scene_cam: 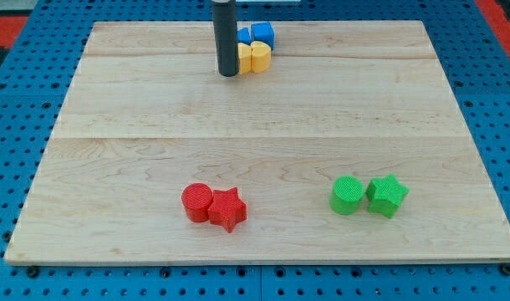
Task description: Move the green star to the bottom right of heart
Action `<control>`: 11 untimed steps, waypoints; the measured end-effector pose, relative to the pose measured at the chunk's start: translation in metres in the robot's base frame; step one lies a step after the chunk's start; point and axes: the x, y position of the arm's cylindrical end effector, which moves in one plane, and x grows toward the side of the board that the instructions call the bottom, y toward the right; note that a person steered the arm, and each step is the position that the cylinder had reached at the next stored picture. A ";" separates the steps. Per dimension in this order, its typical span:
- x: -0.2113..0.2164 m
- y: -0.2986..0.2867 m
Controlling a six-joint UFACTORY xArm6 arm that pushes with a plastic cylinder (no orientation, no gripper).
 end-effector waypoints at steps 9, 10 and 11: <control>0.165 0.149; 0.167 0.220; 0.225 0.311</control>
